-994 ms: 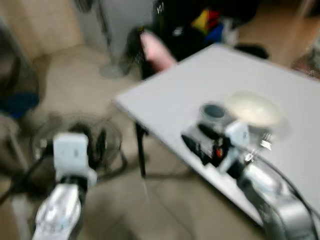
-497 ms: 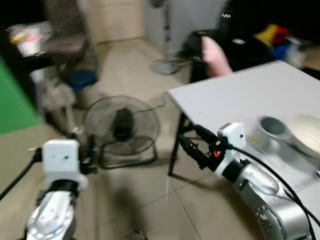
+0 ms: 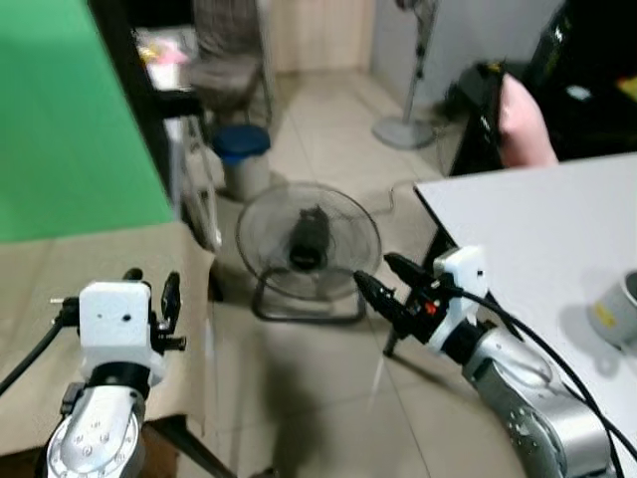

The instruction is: Setting the table

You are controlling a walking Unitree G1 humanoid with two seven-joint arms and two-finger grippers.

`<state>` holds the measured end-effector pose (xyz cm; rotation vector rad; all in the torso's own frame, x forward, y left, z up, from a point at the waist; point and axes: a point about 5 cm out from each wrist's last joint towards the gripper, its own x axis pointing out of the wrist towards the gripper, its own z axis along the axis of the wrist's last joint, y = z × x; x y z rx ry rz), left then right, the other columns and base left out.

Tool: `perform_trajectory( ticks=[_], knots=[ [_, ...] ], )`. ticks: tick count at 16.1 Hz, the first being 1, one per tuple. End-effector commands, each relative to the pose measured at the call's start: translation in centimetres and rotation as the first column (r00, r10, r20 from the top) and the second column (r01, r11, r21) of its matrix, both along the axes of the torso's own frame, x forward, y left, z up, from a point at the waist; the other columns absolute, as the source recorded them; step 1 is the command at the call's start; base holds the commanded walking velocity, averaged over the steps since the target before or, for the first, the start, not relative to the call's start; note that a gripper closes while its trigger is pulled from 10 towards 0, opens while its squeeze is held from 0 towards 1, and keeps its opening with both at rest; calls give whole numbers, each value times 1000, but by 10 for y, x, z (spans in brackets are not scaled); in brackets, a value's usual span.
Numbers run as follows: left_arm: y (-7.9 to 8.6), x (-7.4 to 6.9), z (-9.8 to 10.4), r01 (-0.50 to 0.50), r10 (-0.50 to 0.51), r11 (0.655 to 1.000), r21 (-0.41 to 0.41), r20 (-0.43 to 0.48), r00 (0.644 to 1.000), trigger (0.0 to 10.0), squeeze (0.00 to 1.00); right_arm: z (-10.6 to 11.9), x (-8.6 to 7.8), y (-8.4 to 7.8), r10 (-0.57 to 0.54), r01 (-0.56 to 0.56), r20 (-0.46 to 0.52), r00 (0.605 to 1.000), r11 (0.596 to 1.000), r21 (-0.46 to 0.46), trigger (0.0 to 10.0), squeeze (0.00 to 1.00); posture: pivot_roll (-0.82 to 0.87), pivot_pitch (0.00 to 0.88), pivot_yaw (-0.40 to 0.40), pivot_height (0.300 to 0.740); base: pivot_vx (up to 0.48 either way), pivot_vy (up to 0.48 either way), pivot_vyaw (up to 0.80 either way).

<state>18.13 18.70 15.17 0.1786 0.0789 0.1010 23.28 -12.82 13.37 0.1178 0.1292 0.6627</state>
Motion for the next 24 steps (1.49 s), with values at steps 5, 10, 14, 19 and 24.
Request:
perform_trajectory(
  ticks=[5, 10, 14, 19, 24],
  knots=[
    [-6, -3, 2, 31, -31, 999, 41, 1, 1000, 10000, 0, -3, 1, -5, 5, -5, -7, 1000, 1000, 6, 10000, 0, 7, 0, 17, 740, 0, 64, 480],
    [-2, -7, 1, 4, -4, 1000, 11, -9, 1000, 10000, 0, -4, 3, -11, -72, 76, -56, 996, 994, 74, 10000, 0, 10, 0, 10, 740, 0, 192, 0],
    [1, -3, 5, 3, -3, 1000, 23, 5, 1000, 10000, 0, -2, 5, -10, -138, 145, -71, 988, 984, 103, 10000, 0, 5, 0, 12, 740, 0, 480, 0],
    [3, 2, 7, 14, -15, 999, 38, 7, 1000, 10000, 0, -1, 8, -11, -192, 198, -71, 979, 975, 101, 10000, 0, 1, 0, 12, 740, 0, 480, -83],
    [10, 9, 11, 13, -14, 998, 63, 25, 1000, 10000, 0, 2, 13, -8, -217, 224, -78, 973, 969, 101, 10000, 0, -12, 0, 5, 740, 0, 480, 0]
  ],
)
